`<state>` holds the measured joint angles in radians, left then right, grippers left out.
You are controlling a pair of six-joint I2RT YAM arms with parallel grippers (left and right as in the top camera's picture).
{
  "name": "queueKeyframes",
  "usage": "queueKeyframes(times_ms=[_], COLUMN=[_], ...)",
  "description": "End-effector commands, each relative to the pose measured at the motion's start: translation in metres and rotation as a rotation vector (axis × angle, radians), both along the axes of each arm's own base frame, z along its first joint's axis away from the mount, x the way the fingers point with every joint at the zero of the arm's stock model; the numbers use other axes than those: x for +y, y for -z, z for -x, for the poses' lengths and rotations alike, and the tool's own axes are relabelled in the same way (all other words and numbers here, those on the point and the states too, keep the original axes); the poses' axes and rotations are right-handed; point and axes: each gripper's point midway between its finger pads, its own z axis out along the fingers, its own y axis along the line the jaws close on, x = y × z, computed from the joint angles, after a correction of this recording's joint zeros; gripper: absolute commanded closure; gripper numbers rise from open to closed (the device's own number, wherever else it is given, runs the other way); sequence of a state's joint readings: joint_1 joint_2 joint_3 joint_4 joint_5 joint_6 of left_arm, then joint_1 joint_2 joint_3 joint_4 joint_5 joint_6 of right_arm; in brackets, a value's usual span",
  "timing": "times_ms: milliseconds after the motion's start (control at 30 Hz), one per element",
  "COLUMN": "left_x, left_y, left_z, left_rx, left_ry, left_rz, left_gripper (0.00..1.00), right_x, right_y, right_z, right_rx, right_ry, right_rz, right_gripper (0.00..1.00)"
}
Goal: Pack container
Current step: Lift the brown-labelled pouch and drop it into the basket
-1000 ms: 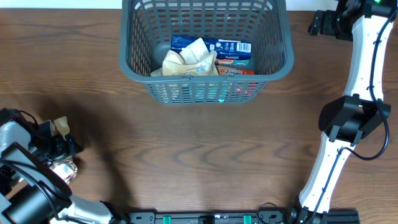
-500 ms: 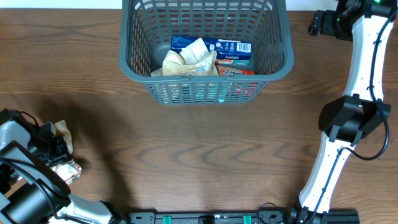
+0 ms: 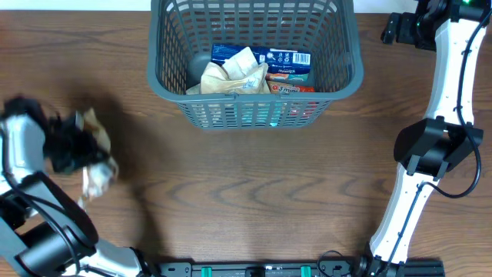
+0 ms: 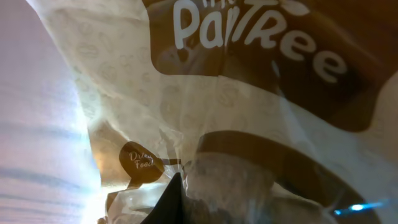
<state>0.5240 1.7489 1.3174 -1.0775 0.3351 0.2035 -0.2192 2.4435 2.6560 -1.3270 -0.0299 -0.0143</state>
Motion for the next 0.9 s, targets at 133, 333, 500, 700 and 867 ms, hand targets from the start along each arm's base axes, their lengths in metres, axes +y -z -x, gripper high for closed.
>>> queueKeyframes(times_ms=[133,333,500,700,867], left_x=[-0.036,-0.098,-0.163,-0.237,-0.288], left_y=[-0.174,-0.276,-0.312,-0.303,-0.262], left_z=[-0.102,-0.137,-0.145,-0.146,-0.153], left_rx=[-0.424,-0.736,-0.899,-0.978,-0.966], left_ry=[0.139,0.246,0.459,0.870,1.284], left_rz=[-0.266,-0.340,-0.384,-0.465,-0.549], left_gripper=[0.94,0.94,0.94,0.94,0.94], right_x=[0.005,0.005,0.005,0.005,0.002], right_y=[0.008,0.008,0.008,0.008,0.008], right_z=[-0.001,-0.001,-0.001,-0.001,-0.001], right_rx=[0.016,0.015,0.015,0.016,0.017], right_ry=[-0.025,-0.025,-0.026,-0.032,-0.028], right_rz=[0.001,0.001,0.002,0.005,0.010], right_gripper=[0.01,0.01,0.01,0.01,0.01])
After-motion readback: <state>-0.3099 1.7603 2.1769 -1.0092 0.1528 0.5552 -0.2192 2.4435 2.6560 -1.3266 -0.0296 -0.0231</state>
